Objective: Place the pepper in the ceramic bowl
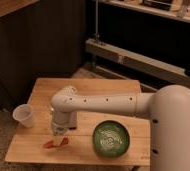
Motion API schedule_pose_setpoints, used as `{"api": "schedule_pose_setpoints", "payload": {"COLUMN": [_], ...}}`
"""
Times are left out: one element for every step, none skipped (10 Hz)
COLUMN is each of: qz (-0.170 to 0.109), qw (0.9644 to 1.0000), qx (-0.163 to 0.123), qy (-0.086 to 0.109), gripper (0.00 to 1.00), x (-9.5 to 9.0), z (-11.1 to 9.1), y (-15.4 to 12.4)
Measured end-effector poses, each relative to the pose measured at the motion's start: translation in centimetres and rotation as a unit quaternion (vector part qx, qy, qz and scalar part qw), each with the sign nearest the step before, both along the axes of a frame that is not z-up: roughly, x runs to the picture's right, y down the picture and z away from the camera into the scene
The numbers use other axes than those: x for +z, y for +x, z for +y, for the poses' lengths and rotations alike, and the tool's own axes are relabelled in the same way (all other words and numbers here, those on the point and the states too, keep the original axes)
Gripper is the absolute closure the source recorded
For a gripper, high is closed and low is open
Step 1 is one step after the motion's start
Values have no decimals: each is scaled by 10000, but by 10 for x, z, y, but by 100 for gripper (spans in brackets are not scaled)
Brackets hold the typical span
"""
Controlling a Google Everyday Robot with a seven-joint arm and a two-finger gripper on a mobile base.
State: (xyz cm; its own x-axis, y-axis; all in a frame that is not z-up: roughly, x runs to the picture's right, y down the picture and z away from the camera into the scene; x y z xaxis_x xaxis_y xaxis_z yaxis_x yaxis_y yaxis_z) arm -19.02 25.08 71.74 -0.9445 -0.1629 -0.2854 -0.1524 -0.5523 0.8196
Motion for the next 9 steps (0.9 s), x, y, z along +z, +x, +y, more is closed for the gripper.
{"api": "schedule_pose_setpoints", "payload": {"qz": [-13,8,41,10,6,15,-27,1,49], "qw": [10000,10000,10000,10000,10000,10000,10000,10000,9999], "qx": [-13,19,16,-19,-22,-45,-77,-47,-5], "qy": [1,-5,-25,-45,-38,-41,-51,-63,-98], "gripper": [78,72,70,76,83,91,99,98,95], "x": [0,-1,-2,-7,-10,-14,-18,-17,-12], "z": [1,-2,-5,-11,-17,-20,-20,-19,-17], "y": [-2,0,8,14,17,19,14,17,22]}}
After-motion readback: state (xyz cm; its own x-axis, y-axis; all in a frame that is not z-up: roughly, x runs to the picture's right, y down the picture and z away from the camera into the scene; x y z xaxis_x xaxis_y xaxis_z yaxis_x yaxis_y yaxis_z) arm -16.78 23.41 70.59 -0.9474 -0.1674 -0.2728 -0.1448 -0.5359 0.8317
